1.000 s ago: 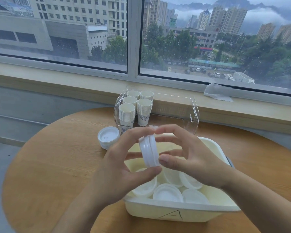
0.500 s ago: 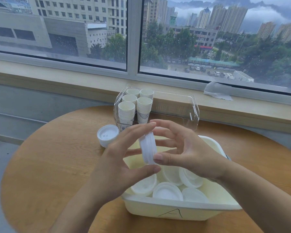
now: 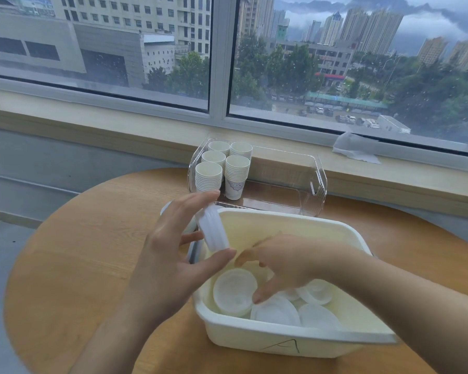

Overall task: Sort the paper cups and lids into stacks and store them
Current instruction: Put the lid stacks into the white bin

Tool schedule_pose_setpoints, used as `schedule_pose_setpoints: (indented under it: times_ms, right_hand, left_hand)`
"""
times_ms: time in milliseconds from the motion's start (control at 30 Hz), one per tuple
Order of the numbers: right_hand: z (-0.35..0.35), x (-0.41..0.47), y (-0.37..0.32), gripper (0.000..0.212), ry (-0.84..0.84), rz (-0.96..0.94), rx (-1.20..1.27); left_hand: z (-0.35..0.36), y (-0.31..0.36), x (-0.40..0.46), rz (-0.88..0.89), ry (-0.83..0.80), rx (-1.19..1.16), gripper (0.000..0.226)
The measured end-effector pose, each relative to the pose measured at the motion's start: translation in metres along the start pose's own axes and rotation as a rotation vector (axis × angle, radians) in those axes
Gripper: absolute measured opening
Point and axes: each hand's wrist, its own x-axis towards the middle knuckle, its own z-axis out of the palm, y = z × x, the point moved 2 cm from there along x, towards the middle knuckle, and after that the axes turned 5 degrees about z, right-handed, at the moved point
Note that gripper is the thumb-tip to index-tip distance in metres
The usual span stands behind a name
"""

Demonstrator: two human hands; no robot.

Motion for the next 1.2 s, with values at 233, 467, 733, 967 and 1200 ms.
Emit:
schedule_pose_setpoints:
  times_ms: [233, 467, 733, 967, 1200]
  right_hand:
    - [0.016, 0.027, -0.021, 0.092, 0.108, -0.106, -0.112]
    - [0.017, 0.027, -0.022, 0.075, 0.178, -0.143, -0.162]
    - [0.015, 0.021, -0.025, 0.082, 0.194, -0.174, -0.149]
    - [0.007, 0.013, -0.015, 0.076, 0.240, -0.121, -0.089]
    - [-0.006, -0.028, 0.025, 0.076, 0.360, -0.052, 0.436]
  left_hand:
    - [-0.006, -0.004, -0.002, -0.010, 0.006, -0.014, 0.079]
    - [-0.007, -0.008, -0.002, -0.011, 0.017, -0.027, 0.078]
    - [-0.003, -0.008, -0.001, -0.006, -0.005, -0.015, 0.081]
    - [-0.007, -0.002, -0.002, 0.000, -0.007, -0.003, 0.077]
    - [-0.007, 0.007, -0.001, -0.011, -0.004, 0.001, 0.078]
